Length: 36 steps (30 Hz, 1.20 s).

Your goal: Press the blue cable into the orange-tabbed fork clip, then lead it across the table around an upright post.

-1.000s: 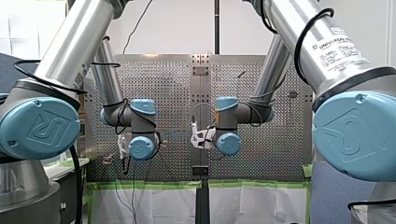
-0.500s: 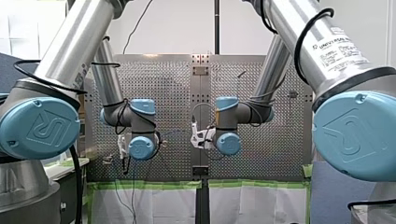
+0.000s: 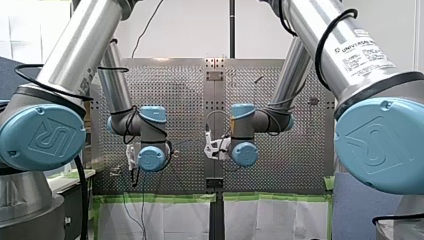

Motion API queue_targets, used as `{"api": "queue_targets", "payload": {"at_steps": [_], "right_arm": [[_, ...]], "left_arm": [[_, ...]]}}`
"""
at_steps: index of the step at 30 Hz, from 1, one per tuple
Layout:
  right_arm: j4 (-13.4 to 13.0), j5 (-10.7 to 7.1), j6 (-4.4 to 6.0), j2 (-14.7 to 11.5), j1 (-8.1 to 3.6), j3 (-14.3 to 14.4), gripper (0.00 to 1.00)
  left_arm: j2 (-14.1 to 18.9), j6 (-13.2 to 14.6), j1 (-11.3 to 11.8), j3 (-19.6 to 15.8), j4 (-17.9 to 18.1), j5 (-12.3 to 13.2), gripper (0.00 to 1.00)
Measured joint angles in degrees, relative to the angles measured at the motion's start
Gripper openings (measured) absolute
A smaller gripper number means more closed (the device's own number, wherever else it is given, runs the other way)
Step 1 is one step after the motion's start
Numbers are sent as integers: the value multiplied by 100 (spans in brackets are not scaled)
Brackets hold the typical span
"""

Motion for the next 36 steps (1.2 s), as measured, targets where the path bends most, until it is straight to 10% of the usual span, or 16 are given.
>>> {"api": "queue_targets", "payload": {"at_steps": [13,36], "right_arm": [[201,26,0,398,270,-73,0],[211,27,0,694,290,-75,0]], "left_arm": [[0,0,-3,-1,1,6,2],[-396,287,-29,395,-594,154,2]]}}
